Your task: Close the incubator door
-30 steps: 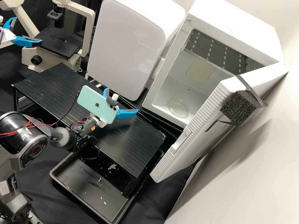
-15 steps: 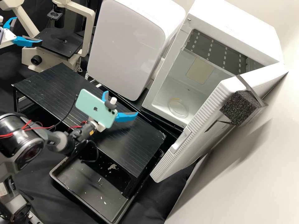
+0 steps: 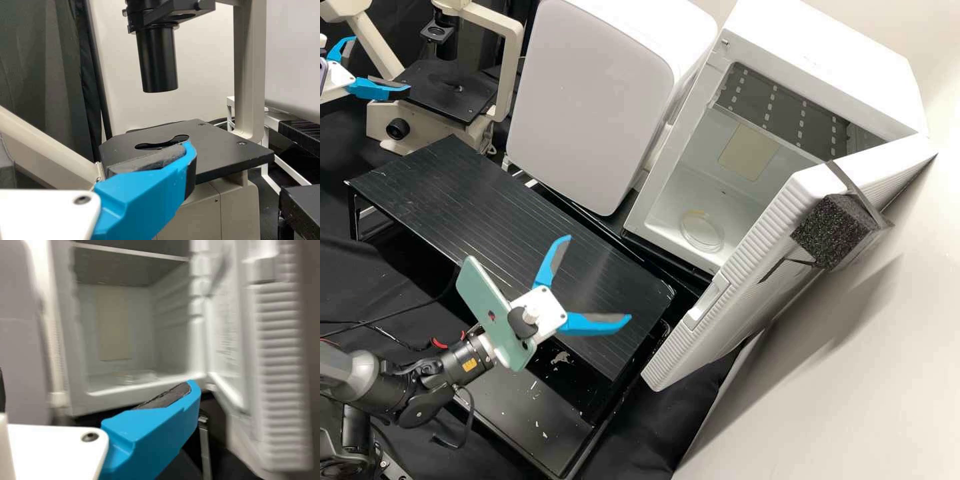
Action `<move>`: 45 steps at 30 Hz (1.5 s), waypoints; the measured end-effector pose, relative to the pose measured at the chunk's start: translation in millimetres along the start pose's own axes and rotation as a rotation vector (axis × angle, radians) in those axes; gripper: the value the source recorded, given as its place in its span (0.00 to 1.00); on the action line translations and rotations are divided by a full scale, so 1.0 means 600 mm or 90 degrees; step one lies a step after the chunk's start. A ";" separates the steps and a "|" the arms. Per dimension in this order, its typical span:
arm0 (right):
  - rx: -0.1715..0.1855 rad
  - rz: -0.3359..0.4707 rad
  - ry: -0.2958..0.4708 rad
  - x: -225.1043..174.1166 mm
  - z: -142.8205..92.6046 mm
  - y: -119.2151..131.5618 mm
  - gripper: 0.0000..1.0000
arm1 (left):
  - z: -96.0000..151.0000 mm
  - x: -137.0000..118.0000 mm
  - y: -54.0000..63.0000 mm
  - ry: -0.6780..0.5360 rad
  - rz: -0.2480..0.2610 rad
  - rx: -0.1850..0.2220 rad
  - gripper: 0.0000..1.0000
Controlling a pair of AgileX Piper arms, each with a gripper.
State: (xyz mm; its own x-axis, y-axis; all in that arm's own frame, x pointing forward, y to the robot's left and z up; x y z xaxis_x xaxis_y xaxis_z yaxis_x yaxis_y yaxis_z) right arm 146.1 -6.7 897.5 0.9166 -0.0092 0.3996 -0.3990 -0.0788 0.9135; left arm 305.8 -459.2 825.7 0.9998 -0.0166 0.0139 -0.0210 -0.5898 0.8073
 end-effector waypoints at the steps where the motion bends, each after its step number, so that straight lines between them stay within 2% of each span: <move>1: -0.001 0.011 -0.017 -0.002 0.008 0.006 1.00 | 0.000 0.000 0.000 0.000 0.000 0.000 1.00; 8: 0.004 0.083 -0.117 0.009 0.064 0.056 1.00 | 0.000 0.000 0.000 0.000 0.000 0.000 1.00; 14: 0.010 0.097 -0.150 0.029 0.095 0.074 1.00 | 0.000 0.000 0.000 0.000 0.000 0.000 1.00; 20: 0.004 0.101 -0.155 0.057 0.108 0.071 1.00 | 0.000 0.000 0.000 0.000 0.000 0.000 1.00; 23: -0.008 0.087 -0.149 0.071 0.109 0.064 1.00 | 0.000 0.000 0.000 0.000 0.000 0.000 1.00; 29: -0.004 0.070 -0.140 0.085 0.111 0.057 1.00 | 0.000 0.000 0.000 0.000 0.000 0.000 1.00; 42: -0.002 0.072 -0.138 0.085 0.110 0.058 1.00 | 0.000 0.000 0.000 0.000 0.000 0.000 1.00; 43: 0.003 0.070 -0.133 0.087 0.103 0.056 1.00 | 0.000 0.000 0.000 0.000 0.000 0.000 1.00; 44: 0.024 0.065 -0.132 0.086 0.094 0.050 1.00 | 0.000 0.000 0.000 0.000 0.000 0.000 1.00; 45: 0.058 0.058 -0.131 0.085 0.072 0.040 1.00 | 0.000 0.000 0.000 0.000 0.000 0.000 1.00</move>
State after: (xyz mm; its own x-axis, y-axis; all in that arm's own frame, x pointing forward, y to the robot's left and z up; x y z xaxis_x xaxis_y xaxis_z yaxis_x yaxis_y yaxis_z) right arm 184.2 -52.0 936.4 0.8662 -0.2220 0.4477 -0.4850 -0.1579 0.8601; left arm 305.8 -459.2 825.7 0.9998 -0.0166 0.0139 -0.0210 -0.5898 0.8073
